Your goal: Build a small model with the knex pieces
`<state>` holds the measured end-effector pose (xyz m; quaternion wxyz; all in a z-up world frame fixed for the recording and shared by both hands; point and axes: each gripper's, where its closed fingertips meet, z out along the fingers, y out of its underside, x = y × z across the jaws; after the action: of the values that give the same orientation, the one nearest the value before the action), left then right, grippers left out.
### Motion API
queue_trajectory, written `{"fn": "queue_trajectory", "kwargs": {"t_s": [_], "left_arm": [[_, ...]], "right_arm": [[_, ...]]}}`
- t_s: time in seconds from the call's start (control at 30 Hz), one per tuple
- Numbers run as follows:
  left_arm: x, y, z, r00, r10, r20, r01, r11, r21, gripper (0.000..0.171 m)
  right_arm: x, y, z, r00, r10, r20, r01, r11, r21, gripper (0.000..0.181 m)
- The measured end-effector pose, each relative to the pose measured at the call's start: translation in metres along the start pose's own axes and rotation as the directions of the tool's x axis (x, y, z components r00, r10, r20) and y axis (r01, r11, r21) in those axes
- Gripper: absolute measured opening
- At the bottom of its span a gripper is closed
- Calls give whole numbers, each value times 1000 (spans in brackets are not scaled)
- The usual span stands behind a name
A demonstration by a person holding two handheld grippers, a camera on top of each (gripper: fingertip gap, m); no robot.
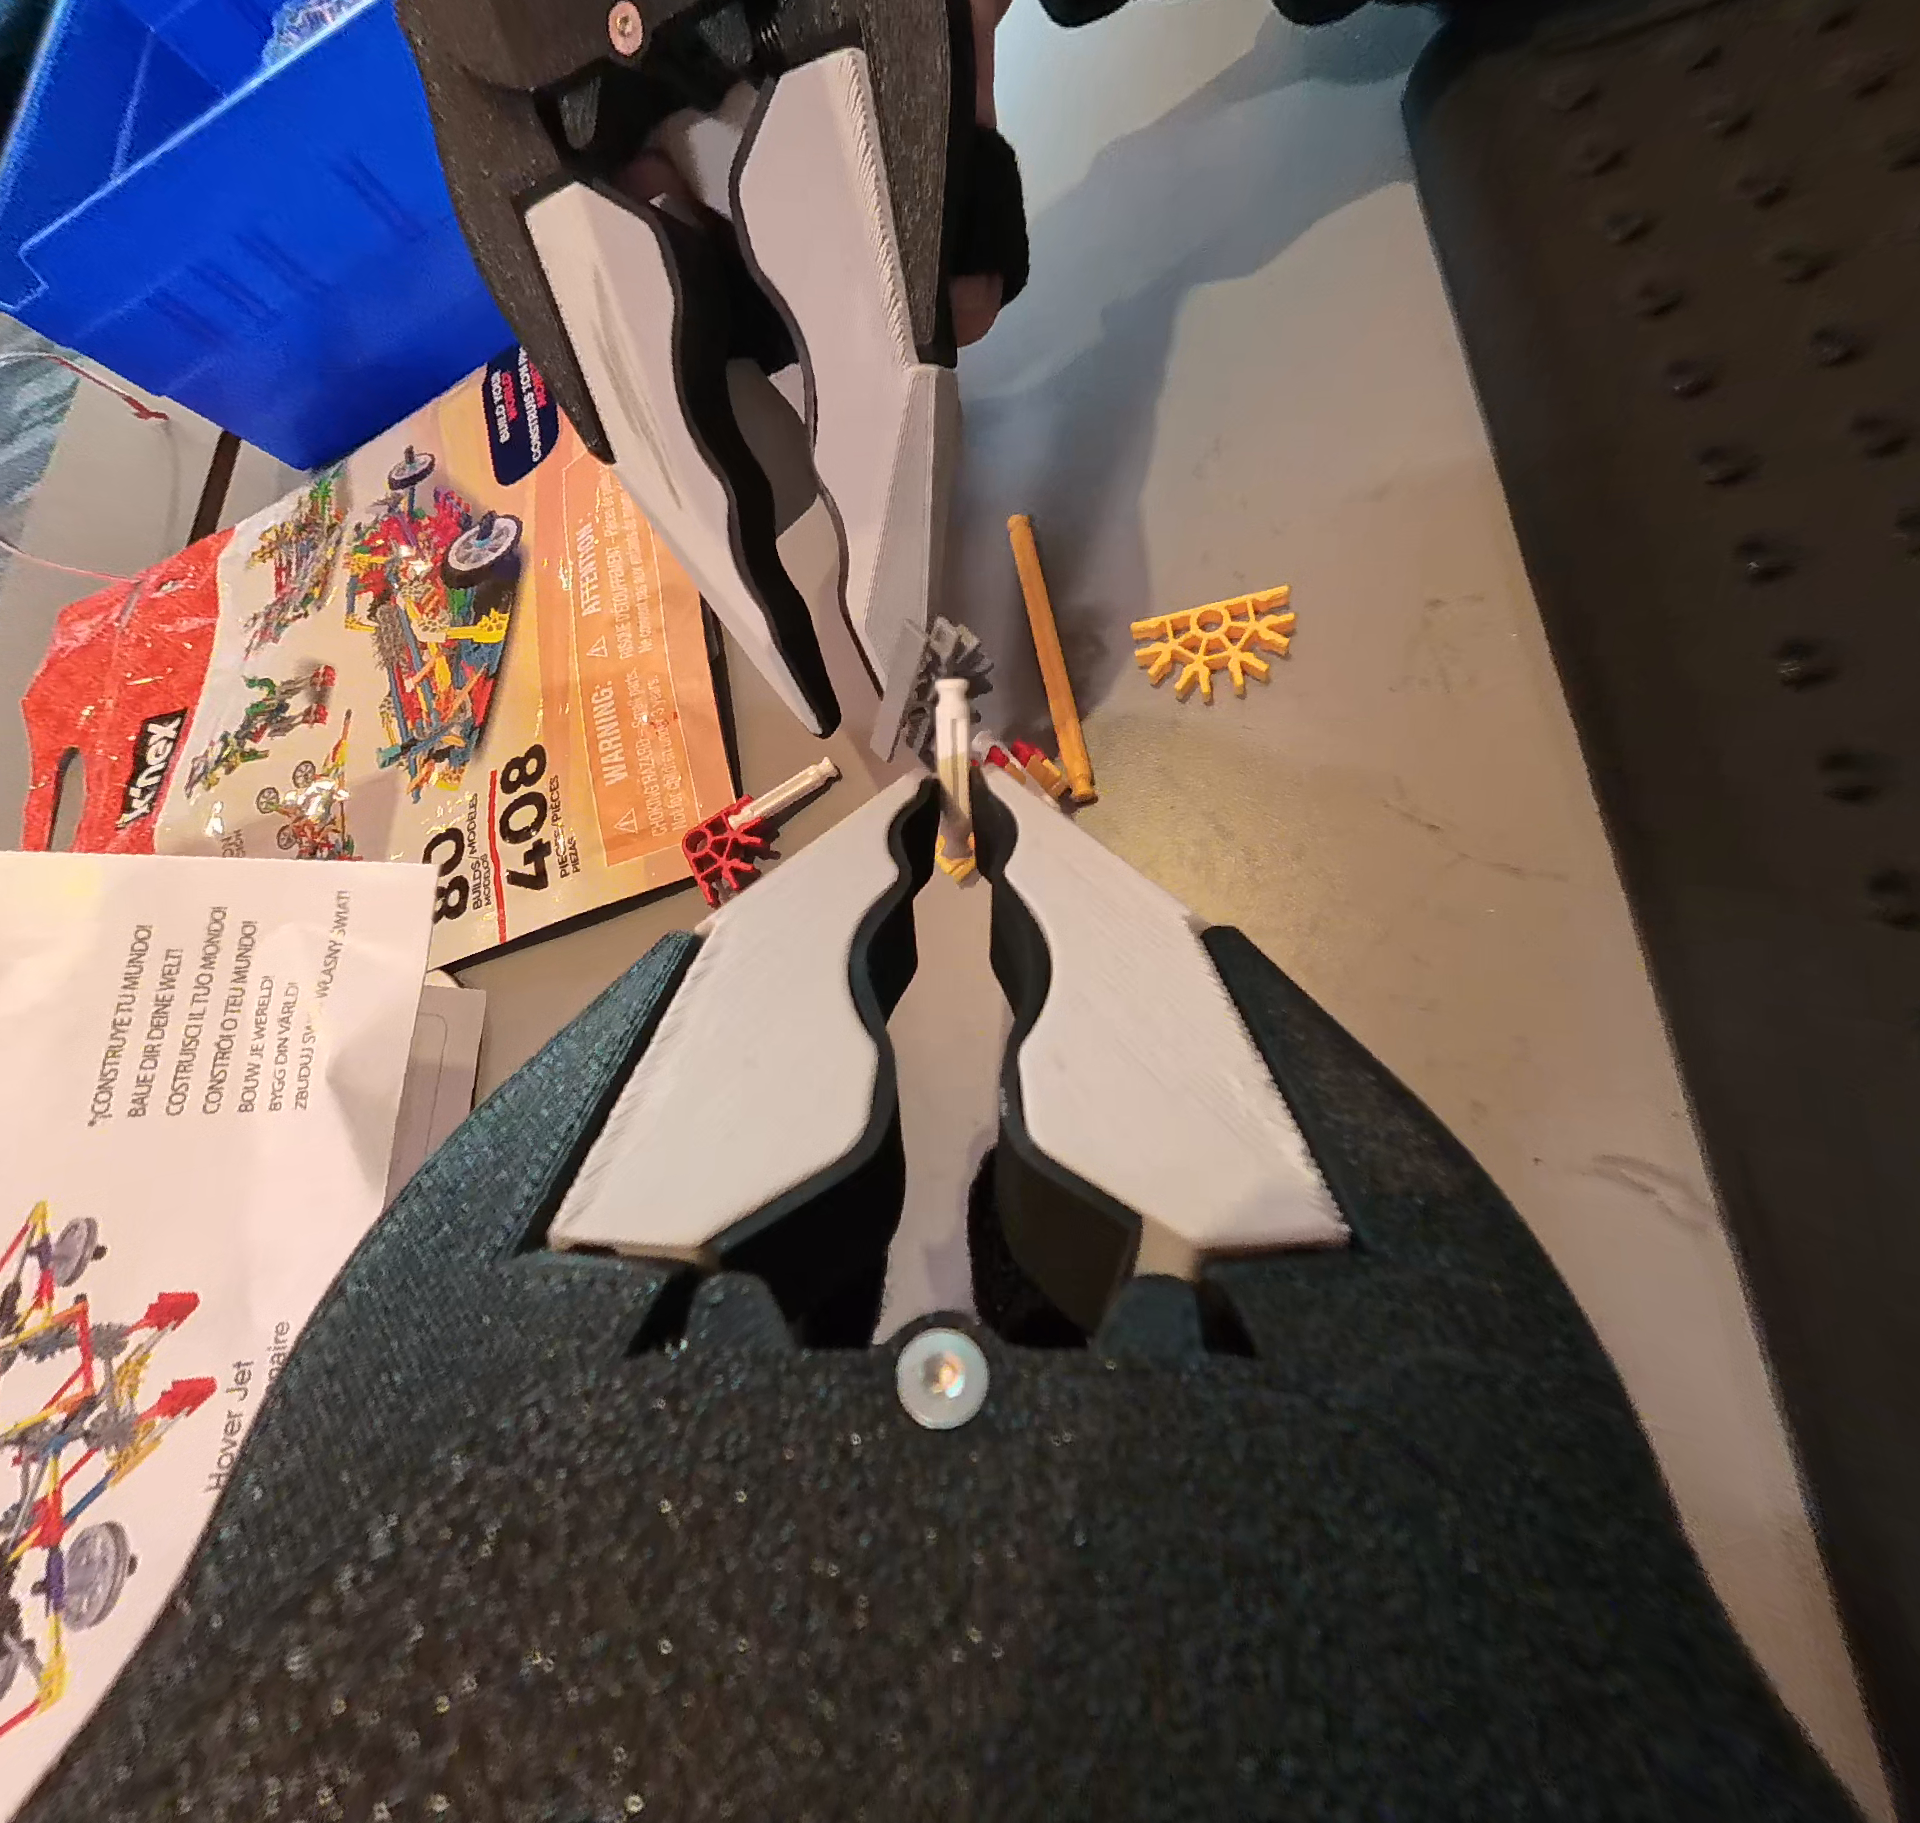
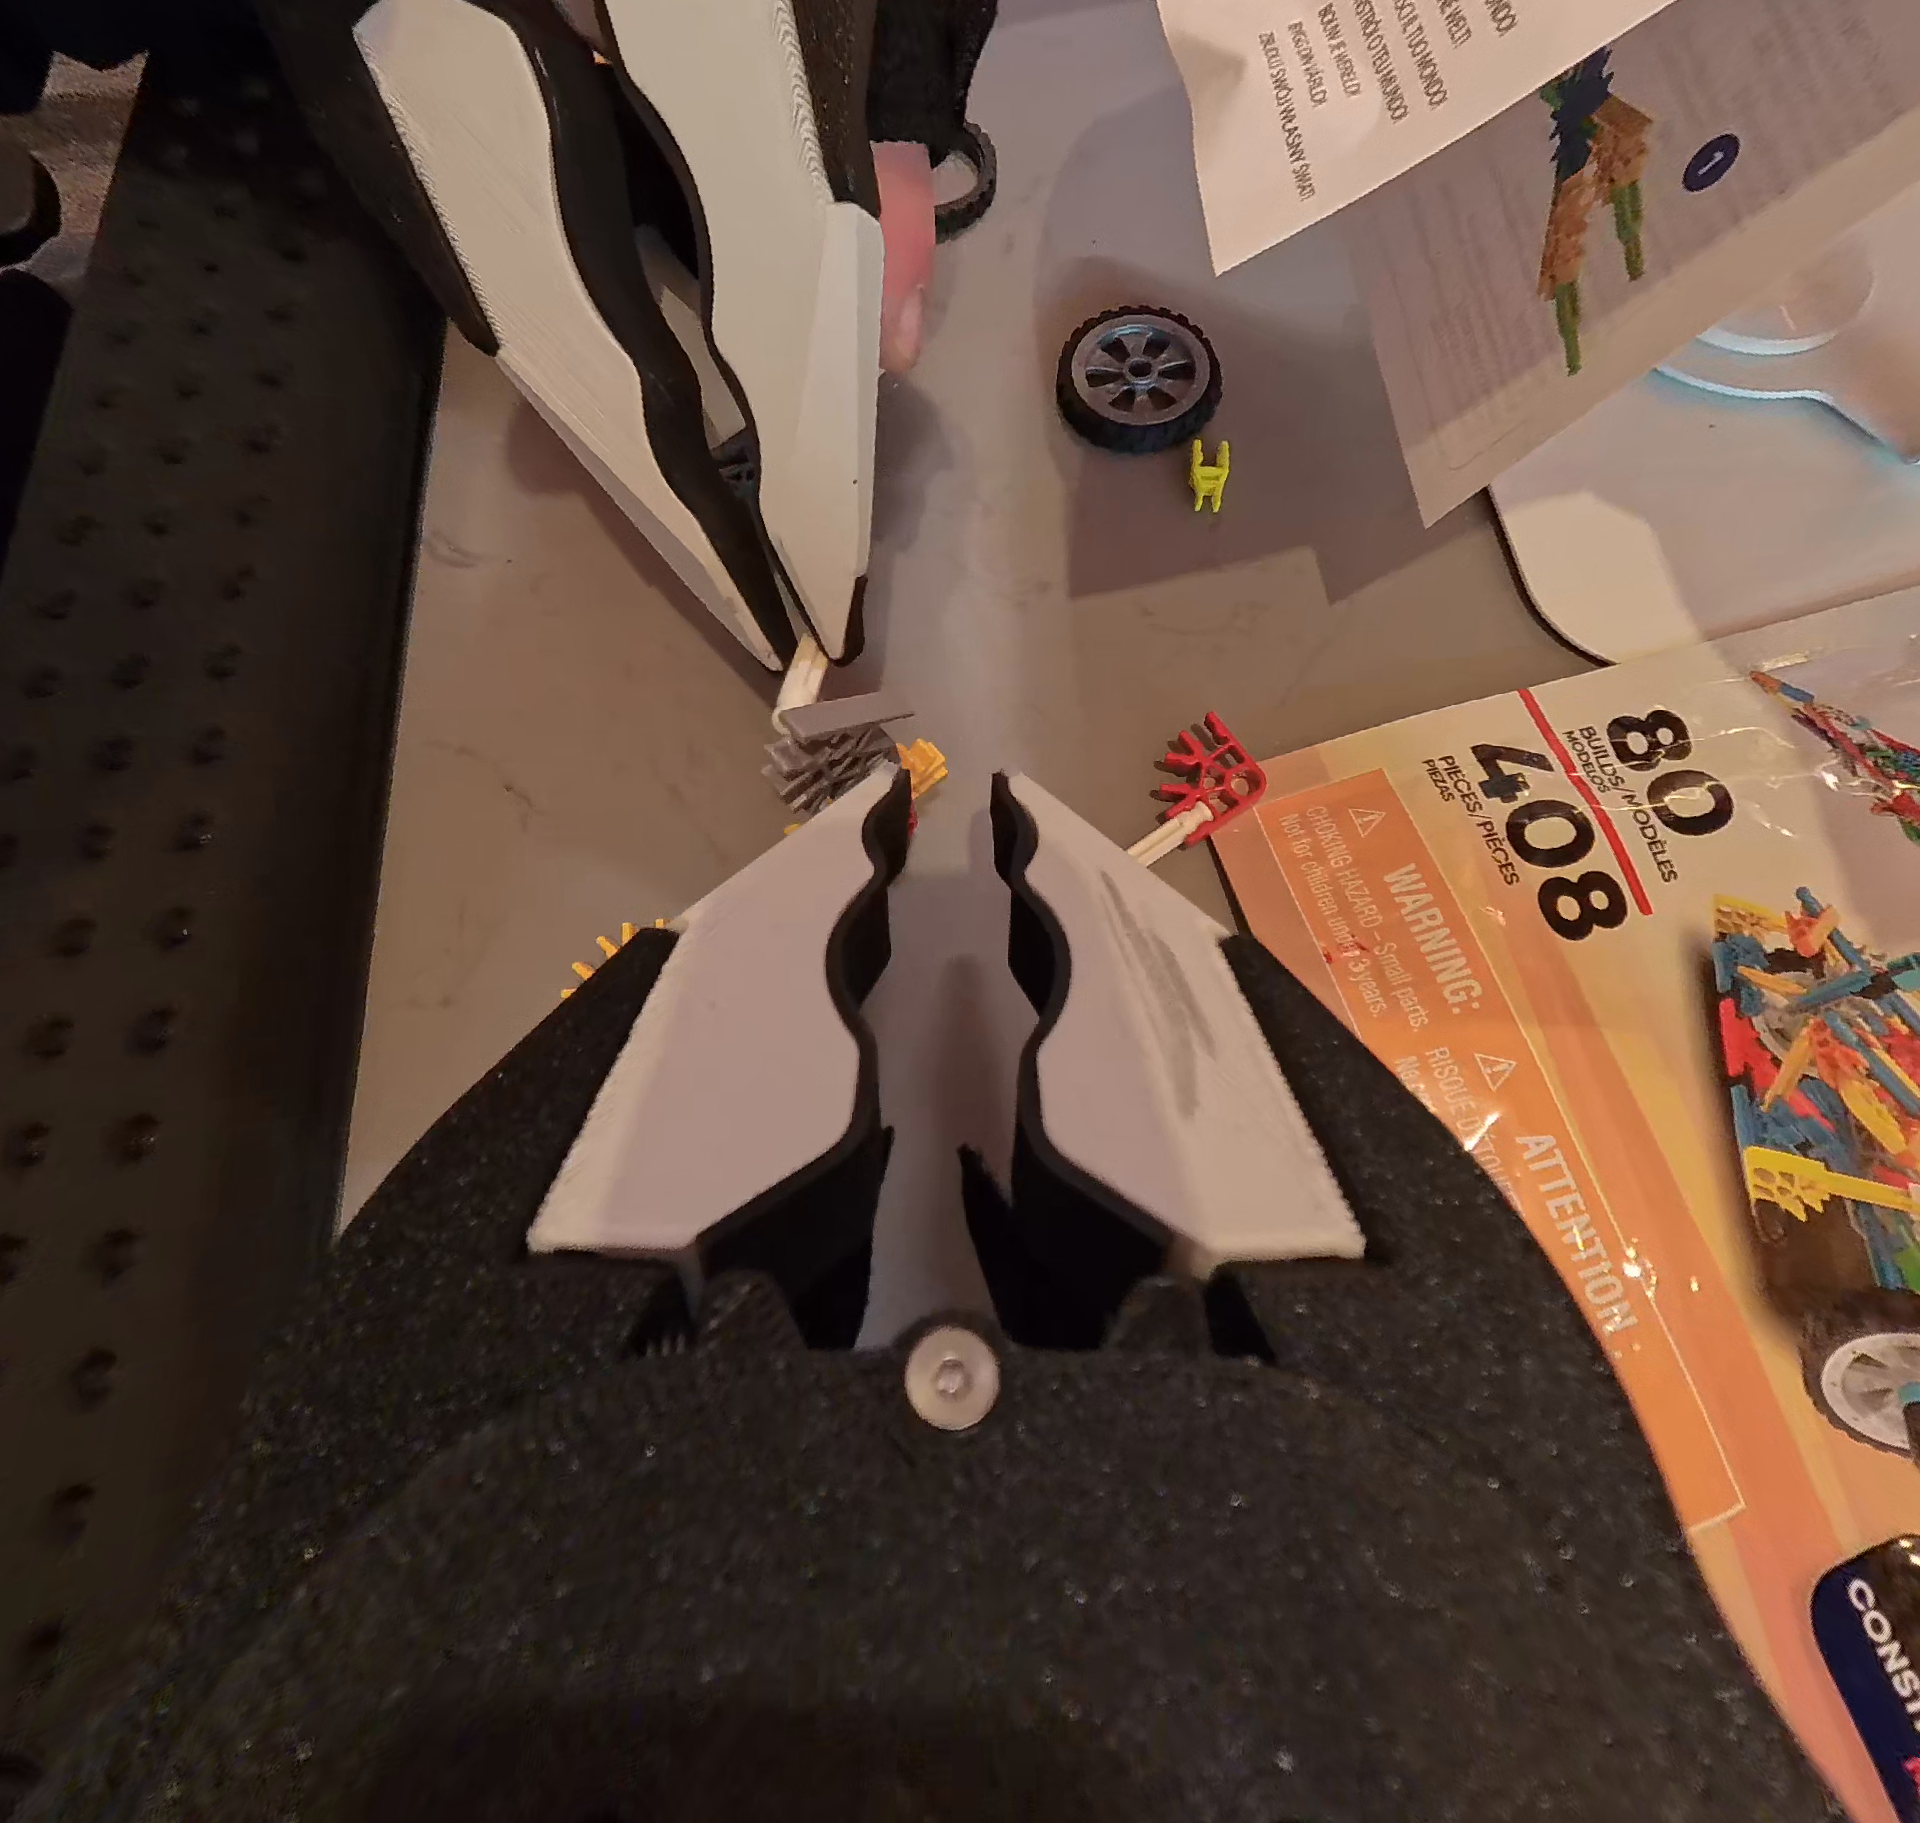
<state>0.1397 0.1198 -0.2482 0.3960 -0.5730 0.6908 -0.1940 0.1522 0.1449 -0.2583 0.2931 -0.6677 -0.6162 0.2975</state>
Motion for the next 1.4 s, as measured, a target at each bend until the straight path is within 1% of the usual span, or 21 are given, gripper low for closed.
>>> {"fn": "queue_trajectory", "kwargs": {"t_s": [0.2,0.37,0.67,1.07,1.23,1.4], "left_arm": [[0,-6,0,999,-33,4,33,999,12,5],[0,-5,3,998,-63,14,63,998,-14,5],[-5,4,2,997,-65,29,67,997,-50,5],[-7,5,-2,997,-65,30,66,997,-49,5],[-3,0,-3,998,-65,10,65,997,-39,5],[-2,-2,-3,997,-70,9,71,997,-43,5]], "right_arm": [[1,0,0,1000,3,-4,-3,1000,3,15],[1,-2,-2,1000,8,3,-8,1000,12,15],[-6,2,-2,999,4,36,-3,1000,-10,15],[-3,1,-5,1000,7,20,-7,1000,-4,16],[-1,0,-7,1000,9,14,-9,1000,6,23],[-5,-3,-10,999,8,41,-10,999,35,27]]}}
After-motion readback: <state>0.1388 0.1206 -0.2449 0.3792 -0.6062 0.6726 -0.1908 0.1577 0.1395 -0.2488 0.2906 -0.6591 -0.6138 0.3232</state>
